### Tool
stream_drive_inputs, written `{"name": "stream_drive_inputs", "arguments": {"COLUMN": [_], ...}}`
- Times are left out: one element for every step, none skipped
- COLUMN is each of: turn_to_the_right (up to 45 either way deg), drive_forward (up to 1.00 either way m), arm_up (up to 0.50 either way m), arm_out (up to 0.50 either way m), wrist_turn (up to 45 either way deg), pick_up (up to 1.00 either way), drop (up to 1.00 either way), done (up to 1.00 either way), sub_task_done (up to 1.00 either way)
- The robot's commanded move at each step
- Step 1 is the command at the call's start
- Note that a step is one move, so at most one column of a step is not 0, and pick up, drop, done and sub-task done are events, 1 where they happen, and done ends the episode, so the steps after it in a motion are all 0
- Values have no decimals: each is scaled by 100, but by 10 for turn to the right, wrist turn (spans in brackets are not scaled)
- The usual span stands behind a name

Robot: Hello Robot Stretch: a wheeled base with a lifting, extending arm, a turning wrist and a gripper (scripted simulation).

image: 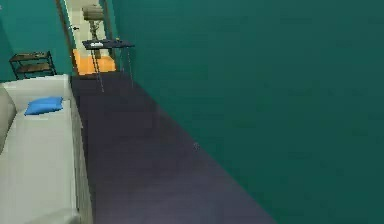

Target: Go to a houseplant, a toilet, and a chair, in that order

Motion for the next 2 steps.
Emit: {"name": "stream_drive_inputs", "arguments": {"turn_to_the_right": [0,-300], "drive_forward": [60,0], "arm_up": [0,0], "arm_out": [0,0], "wrist_turn": [0,0], "pick_up": [0,0], "drop": [0,0], "done": [0,0], "sub_task_done": [0,0]}}
